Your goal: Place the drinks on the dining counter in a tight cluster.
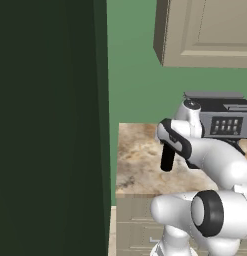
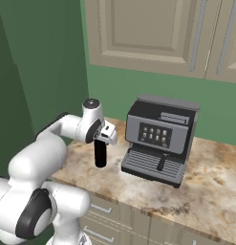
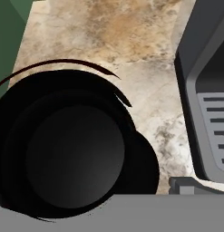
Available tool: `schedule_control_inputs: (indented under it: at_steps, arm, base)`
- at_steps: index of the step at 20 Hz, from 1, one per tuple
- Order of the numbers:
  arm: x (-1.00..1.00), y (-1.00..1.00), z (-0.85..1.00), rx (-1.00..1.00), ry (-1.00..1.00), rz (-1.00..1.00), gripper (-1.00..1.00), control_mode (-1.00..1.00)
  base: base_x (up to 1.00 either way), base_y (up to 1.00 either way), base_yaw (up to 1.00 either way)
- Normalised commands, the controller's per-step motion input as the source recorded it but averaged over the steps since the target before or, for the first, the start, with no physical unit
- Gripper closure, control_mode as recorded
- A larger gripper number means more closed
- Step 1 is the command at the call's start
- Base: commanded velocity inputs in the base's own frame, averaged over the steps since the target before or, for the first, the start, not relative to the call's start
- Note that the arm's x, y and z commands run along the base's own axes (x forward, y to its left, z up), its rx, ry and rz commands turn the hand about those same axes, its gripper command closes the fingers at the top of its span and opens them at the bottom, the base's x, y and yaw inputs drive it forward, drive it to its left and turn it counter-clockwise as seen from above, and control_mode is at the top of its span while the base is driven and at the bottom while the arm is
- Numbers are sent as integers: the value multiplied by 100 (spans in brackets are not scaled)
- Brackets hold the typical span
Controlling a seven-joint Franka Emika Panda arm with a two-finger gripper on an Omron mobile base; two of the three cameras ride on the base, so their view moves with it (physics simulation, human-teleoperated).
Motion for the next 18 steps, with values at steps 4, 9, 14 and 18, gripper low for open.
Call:
schedule_control_inputs:
  at_steps: [4,9,14,18]
  arm:
    - [0,0,0,0,0,0,-100,-100]
    - [0,0,0,0,0,0,100,-100]
    - [0,0,0,0,0,0,100,-100]
    - [0,0,0,0,0,0,100,-100]
  base:
    - [0,0,0]
    - [0,0,0]
    - [0,0,0]
    - [0,0,0]
